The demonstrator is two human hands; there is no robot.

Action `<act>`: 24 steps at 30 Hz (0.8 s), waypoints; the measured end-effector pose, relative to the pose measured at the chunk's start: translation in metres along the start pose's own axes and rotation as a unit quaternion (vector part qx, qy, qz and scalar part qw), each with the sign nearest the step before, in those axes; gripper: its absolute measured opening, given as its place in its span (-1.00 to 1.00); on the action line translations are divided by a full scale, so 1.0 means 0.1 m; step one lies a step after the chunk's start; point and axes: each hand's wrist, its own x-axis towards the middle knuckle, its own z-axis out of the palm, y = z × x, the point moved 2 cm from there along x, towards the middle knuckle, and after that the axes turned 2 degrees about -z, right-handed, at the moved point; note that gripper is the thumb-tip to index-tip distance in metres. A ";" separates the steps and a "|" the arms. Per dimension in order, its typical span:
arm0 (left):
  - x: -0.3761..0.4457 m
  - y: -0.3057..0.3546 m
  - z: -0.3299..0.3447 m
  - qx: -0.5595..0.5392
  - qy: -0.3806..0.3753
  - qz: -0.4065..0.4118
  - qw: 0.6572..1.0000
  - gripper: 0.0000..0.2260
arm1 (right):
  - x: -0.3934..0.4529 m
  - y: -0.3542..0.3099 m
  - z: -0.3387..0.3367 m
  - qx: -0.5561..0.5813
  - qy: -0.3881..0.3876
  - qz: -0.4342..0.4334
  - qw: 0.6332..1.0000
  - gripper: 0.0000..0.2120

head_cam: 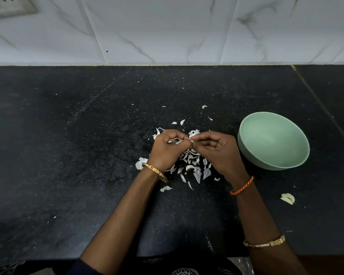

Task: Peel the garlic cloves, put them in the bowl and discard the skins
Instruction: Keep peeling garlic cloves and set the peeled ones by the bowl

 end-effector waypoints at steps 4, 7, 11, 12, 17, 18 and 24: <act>0.02 0.01 0.01 -0.032 -0.010 -0.036 0.999 -0.77 | 0.01 0.02 0.02 0.028 0.007 0.004 1.000 -0.79; 0.01 0.02 0.02 -0.048 -0.005 -0.077 0.996 -0.80 | 0.01 0.06 0.01 0.038 0.012 0.011 0.999 -0.78; 0.00 0.04 0.01 -0.053 -0.023 -0.125 0.991 -0.82 | 0.02 0.10 -0.01 0.029 0.012 0.018 0.999 -0.80; 0.01 0.04 0.00 -0.050 -0.027 -0.128 0.990 -0.82 | 0.03 0.10 -0.02 0.026 0.010 0.020 0.999 -0.80; 0.05 0.03 -0.07 -0.033 -0.049 -0.105 0.993 -0.93 | 0.08 0.11 -0.02 0.012 -0.003 0.024 1.000 -0.86; 0.05 0.04 -0.07 -0.037 -0.051 -0.105 0.993 -0.92 | 0.08 0.11 -0.02 0.011 -0.003 0.027 1.000 -0.86; 0.06 0.09 -0.07 -0.021 -0.041 -0.106 0.993 -0.87 | 0.09 0.08 0.00 -0.017 -0.004 0.021 1.000 -0.80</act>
